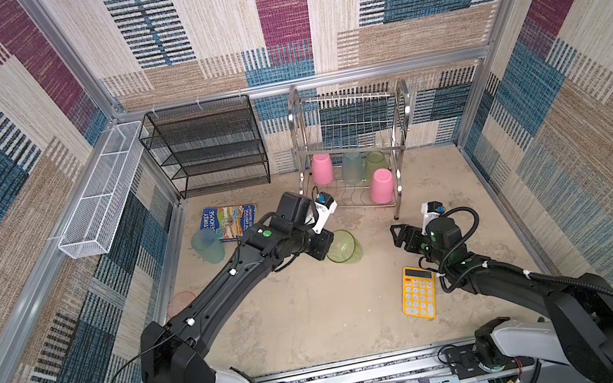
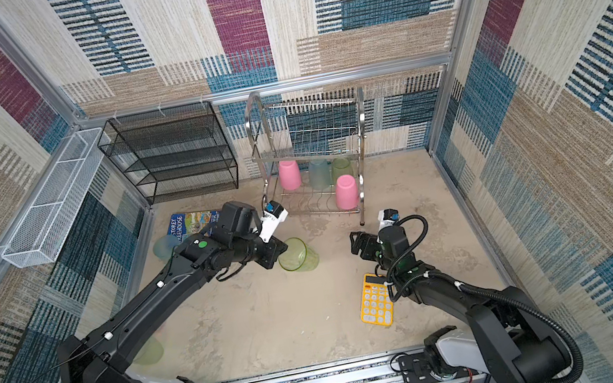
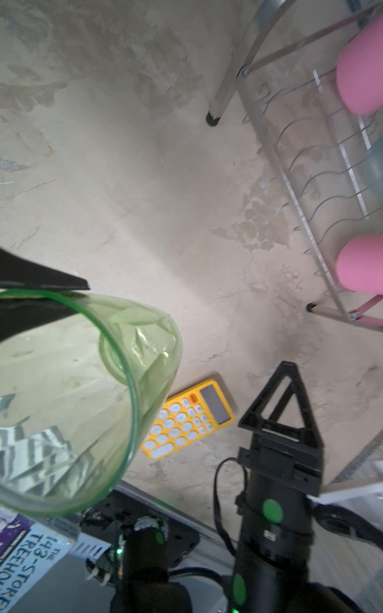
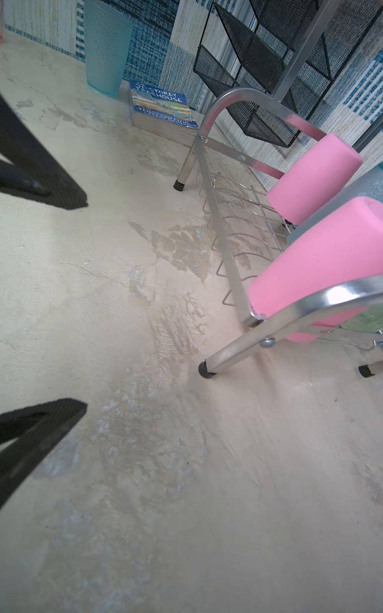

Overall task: Load the cups into the dish rack
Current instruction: 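Lift the green cup with left gripper toward right gripper while right gripper approaches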

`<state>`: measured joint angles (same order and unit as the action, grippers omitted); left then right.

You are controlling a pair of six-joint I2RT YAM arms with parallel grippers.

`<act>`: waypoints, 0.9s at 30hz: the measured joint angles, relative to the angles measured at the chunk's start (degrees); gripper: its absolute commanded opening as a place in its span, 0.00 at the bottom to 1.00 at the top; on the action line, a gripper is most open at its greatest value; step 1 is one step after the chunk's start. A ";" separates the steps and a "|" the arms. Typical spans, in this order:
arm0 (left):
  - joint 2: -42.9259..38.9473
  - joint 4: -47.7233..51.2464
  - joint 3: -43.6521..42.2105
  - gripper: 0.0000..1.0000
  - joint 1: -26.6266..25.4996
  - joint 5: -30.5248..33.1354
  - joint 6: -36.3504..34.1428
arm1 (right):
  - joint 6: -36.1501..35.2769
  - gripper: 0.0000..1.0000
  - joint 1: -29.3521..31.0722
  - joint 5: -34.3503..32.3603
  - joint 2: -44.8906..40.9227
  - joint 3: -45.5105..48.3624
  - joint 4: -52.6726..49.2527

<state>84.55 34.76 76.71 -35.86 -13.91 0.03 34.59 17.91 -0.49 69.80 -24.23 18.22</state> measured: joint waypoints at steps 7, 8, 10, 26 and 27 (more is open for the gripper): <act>-2.19 -6.64 -3.58 0.00 6.99 -3.37 6.71 | 1.62 0.92 4.59 -0.11 2.32 -5.88 -2.29; -2.49 -7.37 -4.26 0.00 7.69 -3.61 7.54 | 2.14 0.92 5.57 -0.15 2.78 -6.99 -3.21; -3.10 -8.87 -5.84 0.00 9.14 -4.22 9.31 | 3.96 0.92 7.91 -0.11 3.72 -9.84 -4.98; -10.86 -22.51 -17.64 0.00 13.38 -2.73 19.61 | 35.58 0.94 10.36 11.80 8.63 -18.47 -2.93; -11.34 -23.63 -18.21 0.00 13.46 -2.75 20.28 | 38.27 0.94 10.45 12.68 8.98 -18.45 -1.66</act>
<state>73.21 11.14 58.50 -22.39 -16.67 20.32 72.86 28.36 12.19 78.78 -42.68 16.56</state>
